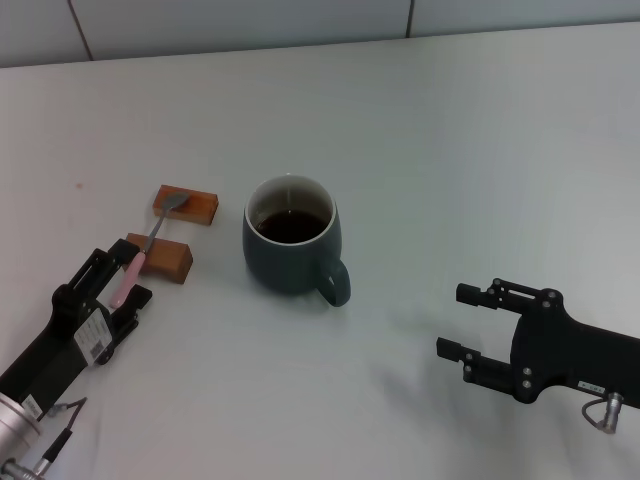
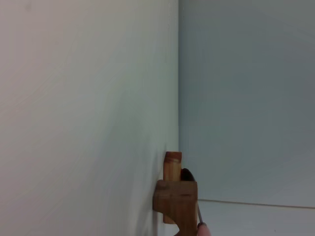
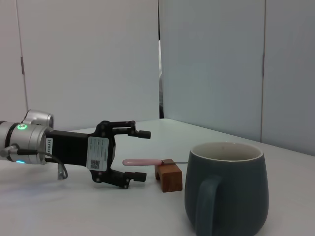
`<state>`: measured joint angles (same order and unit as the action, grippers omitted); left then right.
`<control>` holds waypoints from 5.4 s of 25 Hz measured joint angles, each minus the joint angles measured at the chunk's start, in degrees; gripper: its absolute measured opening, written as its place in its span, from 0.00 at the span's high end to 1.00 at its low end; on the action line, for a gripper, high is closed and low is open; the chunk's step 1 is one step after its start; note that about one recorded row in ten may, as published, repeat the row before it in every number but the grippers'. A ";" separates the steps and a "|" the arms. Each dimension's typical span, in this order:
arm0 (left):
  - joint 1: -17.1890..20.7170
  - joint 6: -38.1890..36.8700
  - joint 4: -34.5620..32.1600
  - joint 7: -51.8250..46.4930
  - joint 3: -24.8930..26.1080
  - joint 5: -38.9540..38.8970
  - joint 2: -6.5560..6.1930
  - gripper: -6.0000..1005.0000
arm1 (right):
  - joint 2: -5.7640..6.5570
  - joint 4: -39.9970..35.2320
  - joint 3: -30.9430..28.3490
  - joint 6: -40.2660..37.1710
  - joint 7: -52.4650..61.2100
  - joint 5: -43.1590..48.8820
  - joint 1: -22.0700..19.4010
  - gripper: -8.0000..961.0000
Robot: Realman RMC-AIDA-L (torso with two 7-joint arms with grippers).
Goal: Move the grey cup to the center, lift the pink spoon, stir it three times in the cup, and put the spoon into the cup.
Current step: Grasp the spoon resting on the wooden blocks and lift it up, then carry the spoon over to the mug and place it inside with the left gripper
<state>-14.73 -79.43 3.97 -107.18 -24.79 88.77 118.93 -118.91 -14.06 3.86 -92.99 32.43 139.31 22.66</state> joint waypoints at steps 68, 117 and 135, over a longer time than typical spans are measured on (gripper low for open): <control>-1.78 3.44 -0.19 0.84 0.50 0.38 -0.21 0.81 | -0.09 0.18 0.00 0.61 0.00 -0.08 1.56 0.31; -13.52 -26.56 -88.03 16.67 -22.52 26.42 -0.84 0.87 | -0.42 5.19 -0.83 6.96 0.00 -0.60 -0.02 0.31; -20.81 -26.29 -106.07 0.32 -49.72 57.13 -0.05 0.87 | -0.28 4.95 -0.97 6.95 0.00 -0.71 0.30 0.31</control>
<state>-35.55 -105.71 -102.10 -106.86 -74.51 145.90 118.88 -119.19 -9.11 2.90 -86.04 32.44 138.60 22.96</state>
